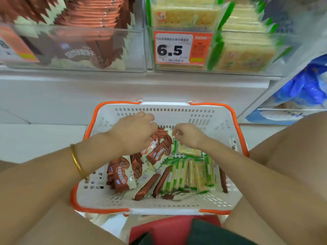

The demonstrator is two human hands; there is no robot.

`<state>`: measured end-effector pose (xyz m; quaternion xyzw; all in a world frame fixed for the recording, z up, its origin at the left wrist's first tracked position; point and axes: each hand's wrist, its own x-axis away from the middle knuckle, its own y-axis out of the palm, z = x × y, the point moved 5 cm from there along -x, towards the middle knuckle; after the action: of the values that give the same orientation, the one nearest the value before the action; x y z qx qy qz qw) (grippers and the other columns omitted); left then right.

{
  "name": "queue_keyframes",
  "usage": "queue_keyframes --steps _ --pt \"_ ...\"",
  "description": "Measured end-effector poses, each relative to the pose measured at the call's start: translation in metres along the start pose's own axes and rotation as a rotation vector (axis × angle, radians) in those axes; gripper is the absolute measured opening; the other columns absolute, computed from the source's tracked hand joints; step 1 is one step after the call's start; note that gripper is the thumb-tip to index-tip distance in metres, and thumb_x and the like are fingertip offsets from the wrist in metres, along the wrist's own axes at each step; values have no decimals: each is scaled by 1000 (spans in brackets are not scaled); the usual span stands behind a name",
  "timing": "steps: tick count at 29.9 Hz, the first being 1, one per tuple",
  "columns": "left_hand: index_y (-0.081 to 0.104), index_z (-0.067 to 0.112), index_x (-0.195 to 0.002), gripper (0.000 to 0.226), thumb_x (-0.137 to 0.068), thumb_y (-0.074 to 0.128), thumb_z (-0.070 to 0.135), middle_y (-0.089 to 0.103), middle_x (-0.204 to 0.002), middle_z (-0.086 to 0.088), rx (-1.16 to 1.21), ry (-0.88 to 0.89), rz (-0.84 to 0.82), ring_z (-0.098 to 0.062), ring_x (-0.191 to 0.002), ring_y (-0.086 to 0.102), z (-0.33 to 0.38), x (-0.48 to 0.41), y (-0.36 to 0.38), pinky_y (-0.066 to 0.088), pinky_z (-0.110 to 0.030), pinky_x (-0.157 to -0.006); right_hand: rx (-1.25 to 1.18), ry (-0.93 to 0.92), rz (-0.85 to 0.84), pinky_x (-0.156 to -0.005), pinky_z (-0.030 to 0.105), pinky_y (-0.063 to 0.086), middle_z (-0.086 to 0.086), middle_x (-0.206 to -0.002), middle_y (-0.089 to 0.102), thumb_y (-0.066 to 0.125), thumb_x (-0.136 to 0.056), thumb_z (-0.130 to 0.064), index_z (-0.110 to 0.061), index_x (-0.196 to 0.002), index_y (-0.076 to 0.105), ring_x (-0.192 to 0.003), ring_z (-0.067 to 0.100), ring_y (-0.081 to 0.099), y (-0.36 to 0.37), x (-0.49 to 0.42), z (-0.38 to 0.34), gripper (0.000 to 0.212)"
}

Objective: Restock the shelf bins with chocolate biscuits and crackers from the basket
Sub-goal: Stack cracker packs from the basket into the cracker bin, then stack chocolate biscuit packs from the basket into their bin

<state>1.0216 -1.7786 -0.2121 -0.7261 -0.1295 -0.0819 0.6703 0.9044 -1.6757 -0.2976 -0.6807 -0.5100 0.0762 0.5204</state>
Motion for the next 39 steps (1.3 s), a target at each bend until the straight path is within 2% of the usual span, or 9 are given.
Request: queue_keyframes --steps 3,6,10,15,20,25,29,32,39 --pt "46 20 -132 37 -97 40 28 40 -135 -1 -57 66 -187 -21 -118 41 -1 3 28 45 -36 -92 32 82 -251 -81 25 40 10 -127 56 53 -95 -12 -9 -121 57 -109 24 54 73 -12 29 26" --pt "42 22 -135 39 -97 40 32 36 -141 0 -34 61 -205 -20 -124 38 -4 3 33 43 -35 -92 -13 118 -304 -89 29 44 12 -132 51 56 -93 -11 -9 -131 48 -112 24 53 112 -24 37 38" --pt "44 21 -134 39 -97 41 32 37 -142 -1 -22 49 -196 -21 -127 37 -11 1 32 42 -37 -99 240 -70 -485 -89 38 48 13 -134 40 57 -85 0 -15 -136 41 -109 28 52 152 -20 35 56" --pt "45 20 -133 38 -97 40 31 39 -139 -2 11 35 -195 -21 -125 38 -13 0 28 42 -38 -98 505 -194 -324 -48 31 40 11 -112 44 51 -82 10 -12 -124 48 -86 24 55 164 -12 22 48" --pt "44 20 -134 38 -98 38 33 41 -135 -1 58 7 -189 -20 -121 40 -19 -2 25 41 -34 -97 652 -397 -311 -63 34 51 5 -96 39 57 -86 2 -10 -111 59 -86 20 47 144 -20 8 28" --pt "50 20 -130 36 -97 44 35 50 -130 -2 289 -114 -254 -20 -117 46 -35 -2 21 42 -38 -98 495 -409 -455 -77 34 46 7 -97 56 53 -95 -32 -5 -101 63 -92 23 55 60 -38 -22 29" --pt "48 18 -132 41 -96 48 38 50 -133 -3 450 -190 -258 -16 -104 47 -50 6 15 39 -27 -91 179 -329 -341 -64 29 44 4 -75 59 58 -93 -26 0 -97 65 -70 18 54 -16 -31 -47 27" --pt "45 16 -136 48 -94 52 38 47 -139 0 562 -241 -216 -17 -120 48 -58 22 -1 38 -25 -97 -93 -295 -244 -57 23 47 -2 -70 56 60 -92 -21 -5 -92 64 -61 10 53 -58 -14 -65 16" --pt "66 13 -96 13 -84 70 17 69 -90 -3 974 -305 82 -14 -83 64 -91 60 -49 52 -29 -79 -458 -310 -2 -59 20 49 -1 -75 61 57 -94 -16 -8 -90 68 -60 2 54 -111 26 -111 15"
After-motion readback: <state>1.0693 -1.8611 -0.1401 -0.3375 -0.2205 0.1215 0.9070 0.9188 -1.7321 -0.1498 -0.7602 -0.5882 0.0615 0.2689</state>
